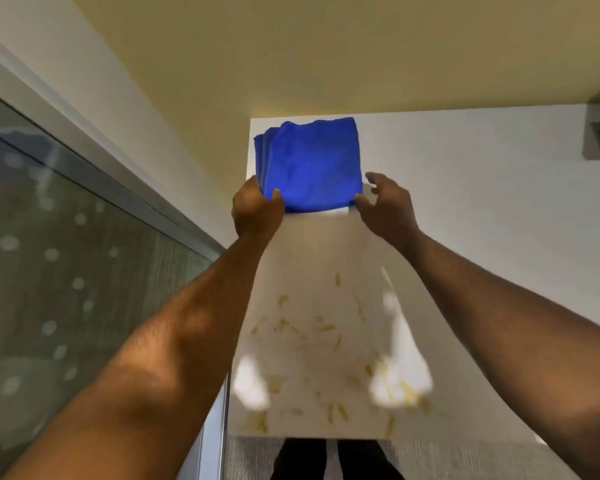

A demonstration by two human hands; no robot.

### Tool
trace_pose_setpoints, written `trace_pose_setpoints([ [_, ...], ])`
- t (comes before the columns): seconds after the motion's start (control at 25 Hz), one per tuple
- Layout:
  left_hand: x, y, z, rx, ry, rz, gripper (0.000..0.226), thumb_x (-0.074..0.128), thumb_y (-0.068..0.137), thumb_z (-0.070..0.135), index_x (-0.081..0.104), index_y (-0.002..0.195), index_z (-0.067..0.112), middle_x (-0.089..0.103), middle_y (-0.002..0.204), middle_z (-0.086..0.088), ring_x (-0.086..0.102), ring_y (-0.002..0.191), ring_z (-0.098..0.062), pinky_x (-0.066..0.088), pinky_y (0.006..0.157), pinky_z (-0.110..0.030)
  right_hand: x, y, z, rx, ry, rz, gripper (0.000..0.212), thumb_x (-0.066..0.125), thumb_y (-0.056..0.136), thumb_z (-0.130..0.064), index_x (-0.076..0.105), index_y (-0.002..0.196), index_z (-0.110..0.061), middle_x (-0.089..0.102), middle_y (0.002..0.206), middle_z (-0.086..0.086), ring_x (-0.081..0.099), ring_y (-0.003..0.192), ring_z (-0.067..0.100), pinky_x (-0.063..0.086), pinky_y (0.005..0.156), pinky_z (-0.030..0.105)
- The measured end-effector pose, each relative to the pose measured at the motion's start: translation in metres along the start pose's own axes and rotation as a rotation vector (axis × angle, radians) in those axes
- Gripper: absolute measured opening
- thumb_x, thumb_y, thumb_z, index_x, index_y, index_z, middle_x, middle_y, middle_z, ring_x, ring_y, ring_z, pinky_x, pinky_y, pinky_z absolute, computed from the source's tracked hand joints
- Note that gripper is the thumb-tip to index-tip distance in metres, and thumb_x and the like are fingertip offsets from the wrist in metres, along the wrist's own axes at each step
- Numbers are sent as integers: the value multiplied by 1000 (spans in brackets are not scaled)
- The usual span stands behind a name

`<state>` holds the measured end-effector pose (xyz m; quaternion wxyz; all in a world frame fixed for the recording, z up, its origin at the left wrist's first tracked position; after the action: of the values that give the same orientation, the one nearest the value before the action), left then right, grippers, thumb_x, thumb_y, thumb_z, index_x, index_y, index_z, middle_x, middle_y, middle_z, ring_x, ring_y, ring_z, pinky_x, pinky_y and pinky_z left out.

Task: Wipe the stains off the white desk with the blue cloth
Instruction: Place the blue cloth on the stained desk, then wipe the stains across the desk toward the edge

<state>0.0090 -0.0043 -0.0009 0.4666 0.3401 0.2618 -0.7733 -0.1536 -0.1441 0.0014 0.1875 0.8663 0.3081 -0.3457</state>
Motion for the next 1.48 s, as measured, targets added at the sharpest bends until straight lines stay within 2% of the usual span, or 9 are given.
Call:
trace_pose_setpoints([
  [0.2,19,59,8,-140,190,-87,52,59,88,30,46,133,6,53,129,-19,48,121,-36,46,95,-43,33,64,1,269,-65,-164,44,59,83,-16,49,124,-6,62,118,15,57,103,32,35,72,25],
  [0.52,22,92,17,106,-83,-227,56,55,76,-10,50,126,14,50,123,-18,54,98,-28,46,79,-27,52,99,-7,436,36,-248,62,51,82,-2,39,141,-20,45,142,8,45,128,28,39,102,31],
  [0.72,11,96,18,-7,-211,-371,48,50,85,-8,60,129,8,50,141,-11,48,129,-29,40,109,-34,32,98,-9,446,101,-286,63,51,79,10,53,133,-23,46,145,2,44,131,24,43,104,36],
  [0.88,4,59,43,160,-158,-371,53,53,87,-3,50,138,10,47,140,-11,49,125,-27,42,99,-24,-18,82,-1,431,105,-213,70,53,73,11,51,134,-23,47,143,1,45,130,23,41,107,39],
  [1.08,34,-44,77,302,-116,-520,60,58,89,11,39,145,6,28,152,-20,38,136,-30,22,108,-21,-99,14,41,384,-49,-122,66,47,73,10,54,132,-20,50,141,5,45,129,25,37,110,38],
  [1.2,58,-120,85,359,-164,-605,62,61,87,10,39,144,4,29,149,-24,36,137,-34,25,110,-25,-139,-33,81,410,-181,-126,60,50,75,10,57,129,-16,51,139,12,47,128,32,33,109,35],
  [1.28,73,-155,78,310,-125,-666,57,57,87,9,42,141,14,32,145,-15,43,130,-34,38,105,-33,-147,-63,104,424,-393,-188,55,58,81,1,52,133,-14,45,144,16,45,127,38,36,103,41],
  [1.36,77,-161,59,349,74,-546,52,56,86,16,45,136,20,35,145,-8,45,126,-30,46,99,-39,-136,-83,115,370,-650,-146,53,62,87,-24,46,136,-13,39,147,18,45,126,41,40,96,51],
  [1.48,53,-121,16,401,218,-252,49,57,87,27,53,133,10,46,143,-14,47,126,-34,45,99,-43,-95,-97,110,236,-525,-80,69,46,86,-61,40,139,-17,37,149,18,40,132,38,38,102,55],
])
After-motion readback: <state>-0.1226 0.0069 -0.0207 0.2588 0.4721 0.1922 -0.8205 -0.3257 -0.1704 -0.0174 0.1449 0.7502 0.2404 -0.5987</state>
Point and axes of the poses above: each hand's wrist, its own y-axis towards the middle knuckle, its own x-axis out of the palm, z = x × y, the point moved 1 cm from there along y, towards the middle knuckle
